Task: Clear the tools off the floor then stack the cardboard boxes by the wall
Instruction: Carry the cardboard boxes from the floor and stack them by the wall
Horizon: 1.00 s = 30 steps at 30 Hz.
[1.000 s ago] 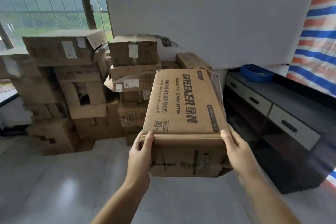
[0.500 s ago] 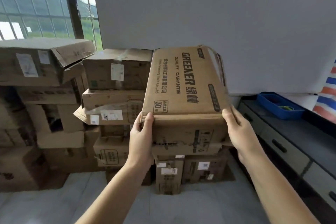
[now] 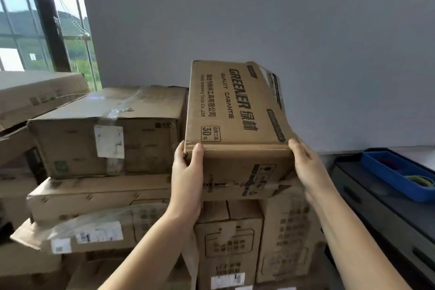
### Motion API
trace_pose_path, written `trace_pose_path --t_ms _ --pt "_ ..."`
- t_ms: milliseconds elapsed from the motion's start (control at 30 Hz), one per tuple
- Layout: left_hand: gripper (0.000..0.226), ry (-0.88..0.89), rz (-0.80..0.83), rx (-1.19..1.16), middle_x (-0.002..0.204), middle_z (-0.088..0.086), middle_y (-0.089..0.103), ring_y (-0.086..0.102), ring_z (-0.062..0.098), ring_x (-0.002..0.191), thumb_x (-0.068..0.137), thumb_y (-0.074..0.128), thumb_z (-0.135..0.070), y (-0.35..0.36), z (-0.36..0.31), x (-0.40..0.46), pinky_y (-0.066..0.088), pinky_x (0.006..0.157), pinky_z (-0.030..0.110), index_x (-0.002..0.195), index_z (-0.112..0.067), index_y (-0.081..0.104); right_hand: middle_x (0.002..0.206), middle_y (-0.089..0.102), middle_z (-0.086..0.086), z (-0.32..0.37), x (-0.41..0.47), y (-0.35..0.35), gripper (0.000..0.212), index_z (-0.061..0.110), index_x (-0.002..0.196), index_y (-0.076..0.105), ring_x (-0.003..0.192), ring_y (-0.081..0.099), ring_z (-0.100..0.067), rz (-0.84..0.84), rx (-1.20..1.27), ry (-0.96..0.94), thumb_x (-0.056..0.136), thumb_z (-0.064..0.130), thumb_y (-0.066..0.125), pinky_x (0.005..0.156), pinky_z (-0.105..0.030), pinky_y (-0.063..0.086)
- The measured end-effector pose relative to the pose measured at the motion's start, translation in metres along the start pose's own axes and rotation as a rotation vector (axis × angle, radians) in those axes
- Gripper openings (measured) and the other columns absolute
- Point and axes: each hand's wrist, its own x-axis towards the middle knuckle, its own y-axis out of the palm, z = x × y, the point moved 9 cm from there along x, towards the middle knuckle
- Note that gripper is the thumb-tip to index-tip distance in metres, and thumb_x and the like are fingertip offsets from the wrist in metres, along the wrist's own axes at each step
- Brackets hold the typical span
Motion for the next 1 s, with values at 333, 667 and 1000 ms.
trace_pose_path --t_ms 333,667,1000 --pt "0.052 -0.13 -0.122 0.101 0.138 -0.001 0.047 0.045 0.016 0.127 0.097 0.043 -0.042 0.026 0.08 0.14 0.037 0.109 0.042 0.145 -0.027 0.031 0.144 0.042 0.001 -0.093 0.159 0.071 0.044 0.023 0.14 0.043 0.133 0.038 -0.022 0.052 -0.006 0.191 0.098 0.036 0.043 0.11 -0.044 0.033" --pt "0.056 -0.264 -0.333 0.191 0.149 0.004 0.035 0.034 0.023 0.136 0.097 0.04 -0.042 0.032 0.155 0.248 0.029 0.113 0.045 0.147 -0.025 0.022 0.15 0.034 0.005 -0.149 0.254 0.137 0.048 0.026 0.146 0.032 0.138 0.031 -0.018 0.22 -0.107 0.234 0.1 0.041 0.034 0.113 -0.038 0.027" --pt "0.053 -0.299 -0.322 0.13 0.145 0.005 0.039 0.041 0.026 0.13 0.098 0.04 -0.042 0.036 0.171 0.289 0.035 0.108 0.05 0.146 -0.027 0.023 0.152 0.031 0.001 -0.16 0.294 0.172 0.052 0.025 0.149 0.025 0.139 0.029 -0.022 0.299 -0.2 0.204 0.1 0.044 0.028 0.112 -0.038 0.025"
